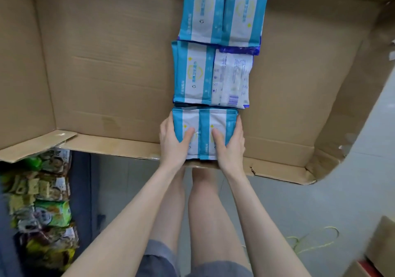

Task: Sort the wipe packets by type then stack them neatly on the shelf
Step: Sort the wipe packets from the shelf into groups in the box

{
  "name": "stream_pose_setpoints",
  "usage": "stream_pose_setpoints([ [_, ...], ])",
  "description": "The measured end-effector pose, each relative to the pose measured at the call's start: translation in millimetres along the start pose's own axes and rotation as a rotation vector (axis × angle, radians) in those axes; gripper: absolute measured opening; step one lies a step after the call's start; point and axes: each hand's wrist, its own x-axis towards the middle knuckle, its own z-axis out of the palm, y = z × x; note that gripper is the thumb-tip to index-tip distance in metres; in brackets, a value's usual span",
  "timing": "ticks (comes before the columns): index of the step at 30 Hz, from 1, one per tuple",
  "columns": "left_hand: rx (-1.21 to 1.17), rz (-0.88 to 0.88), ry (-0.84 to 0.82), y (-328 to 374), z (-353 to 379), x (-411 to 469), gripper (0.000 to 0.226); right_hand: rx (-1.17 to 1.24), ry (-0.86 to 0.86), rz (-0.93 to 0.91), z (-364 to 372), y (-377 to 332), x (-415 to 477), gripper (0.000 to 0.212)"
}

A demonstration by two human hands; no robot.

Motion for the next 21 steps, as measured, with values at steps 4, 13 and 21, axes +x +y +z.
stream_pose_setpoints([
  [4,-0.048,-0.048,-0.105,-2,-3,0,0.067,-0.073,-0.023,-0.03,-2,1,5,0.081],
  [13,0.14,-0.042,-0.192,20,-39,-7,0.04,-0.352,-0.063,-0.078,-28,-21,-6,0.063],
  [21,0.218,0.139,0.024,70,-112,-89,0.03,-0.67,-0.122,-0.452,-61,-91,-83,0.038],
])
